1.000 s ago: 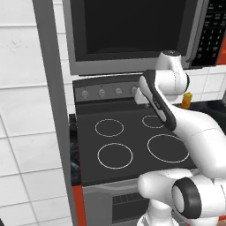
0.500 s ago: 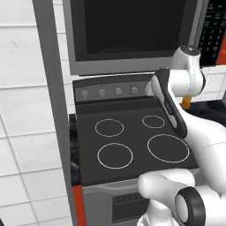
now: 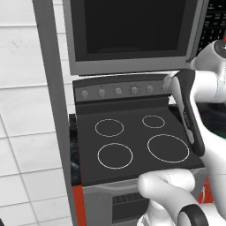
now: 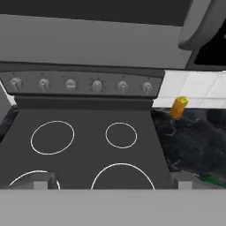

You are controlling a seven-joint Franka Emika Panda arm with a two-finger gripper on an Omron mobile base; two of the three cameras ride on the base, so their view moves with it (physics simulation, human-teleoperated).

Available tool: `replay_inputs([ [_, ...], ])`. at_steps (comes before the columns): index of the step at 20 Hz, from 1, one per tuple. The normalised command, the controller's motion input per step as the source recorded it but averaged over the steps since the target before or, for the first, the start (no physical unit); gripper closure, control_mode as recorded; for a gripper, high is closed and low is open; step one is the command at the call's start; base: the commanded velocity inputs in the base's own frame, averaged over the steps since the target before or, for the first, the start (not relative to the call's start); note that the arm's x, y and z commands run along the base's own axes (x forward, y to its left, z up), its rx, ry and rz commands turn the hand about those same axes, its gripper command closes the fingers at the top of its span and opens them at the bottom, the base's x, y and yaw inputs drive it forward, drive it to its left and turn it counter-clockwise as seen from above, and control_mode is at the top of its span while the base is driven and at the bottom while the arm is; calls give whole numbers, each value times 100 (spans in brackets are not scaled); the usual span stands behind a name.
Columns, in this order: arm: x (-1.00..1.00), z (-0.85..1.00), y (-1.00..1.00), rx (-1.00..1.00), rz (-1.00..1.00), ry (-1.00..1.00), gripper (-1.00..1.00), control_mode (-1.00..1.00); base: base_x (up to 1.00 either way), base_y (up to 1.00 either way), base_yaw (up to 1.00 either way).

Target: Place the sponge inside the microwave to prepare for sanitizing.

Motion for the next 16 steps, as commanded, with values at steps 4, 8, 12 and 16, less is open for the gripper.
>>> replay_inputs([
  [4,-43,50,-54,-3,-11,-12,-100,-100,0,0,0],
  [8,-39,62,-49,0,-15,-8,-100,-100,0,0,0],
  [12,-8,58,-20,8,-8,-8,-100,-100,0,0,0],
  [16,0,7,-17,22,0,0,-100,-100,0,0,0],
])
